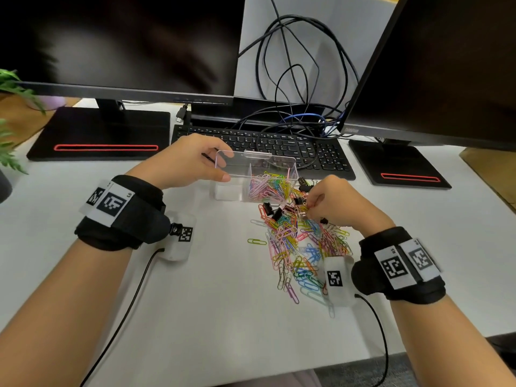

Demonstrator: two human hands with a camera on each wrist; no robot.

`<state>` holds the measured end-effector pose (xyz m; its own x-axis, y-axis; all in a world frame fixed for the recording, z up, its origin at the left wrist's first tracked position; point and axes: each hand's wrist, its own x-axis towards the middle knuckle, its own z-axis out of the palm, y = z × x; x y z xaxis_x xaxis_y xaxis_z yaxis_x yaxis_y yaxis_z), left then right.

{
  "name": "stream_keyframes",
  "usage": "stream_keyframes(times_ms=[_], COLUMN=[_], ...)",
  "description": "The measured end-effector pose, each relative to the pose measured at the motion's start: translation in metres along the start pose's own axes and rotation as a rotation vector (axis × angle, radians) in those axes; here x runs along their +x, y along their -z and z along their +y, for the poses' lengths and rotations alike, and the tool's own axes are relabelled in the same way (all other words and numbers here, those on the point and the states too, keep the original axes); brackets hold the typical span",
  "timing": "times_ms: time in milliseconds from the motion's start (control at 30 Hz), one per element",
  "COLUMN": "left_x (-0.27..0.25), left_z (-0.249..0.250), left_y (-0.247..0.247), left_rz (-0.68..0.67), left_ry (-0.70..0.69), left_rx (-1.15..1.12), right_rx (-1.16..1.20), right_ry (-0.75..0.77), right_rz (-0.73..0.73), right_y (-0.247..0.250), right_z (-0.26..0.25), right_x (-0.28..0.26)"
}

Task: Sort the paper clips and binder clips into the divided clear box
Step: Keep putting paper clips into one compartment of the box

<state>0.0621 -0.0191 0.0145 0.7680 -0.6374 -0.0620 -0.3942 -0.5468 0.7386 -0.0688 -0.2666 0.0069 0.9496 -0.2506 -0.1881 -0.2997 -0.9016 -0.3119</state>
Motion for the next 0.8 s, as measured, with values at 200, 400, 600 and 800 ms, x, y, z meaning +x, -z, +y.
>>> stream_keyframes(times_ms=[200,400,600,800], left_x=[-0.001,-0.001,0.0,0.001], left_z=[0.001,0.001,-0.001,-0.003], left_y=[0.0,0.0,0.0,0.0], left_rz=[-0.002,0.0,-0.003,0.006], left_ry=[0.002,0.006,0.006,0.001], left_rx=[0.005,-0.008,-0.018,-0.025], right_rx=[0.22,0.558,0.719,0.685], right_ry=[-0.011,0.003,0.068,0.118], right_rz=[0.141,0.32,0.4,0.383], right_y=[0.013,0.032,0.035,0.018], right_z=[0.002,-0.01,-0.028,-0.042], right_x=[-0.002,-0.005,0.007,0.024])
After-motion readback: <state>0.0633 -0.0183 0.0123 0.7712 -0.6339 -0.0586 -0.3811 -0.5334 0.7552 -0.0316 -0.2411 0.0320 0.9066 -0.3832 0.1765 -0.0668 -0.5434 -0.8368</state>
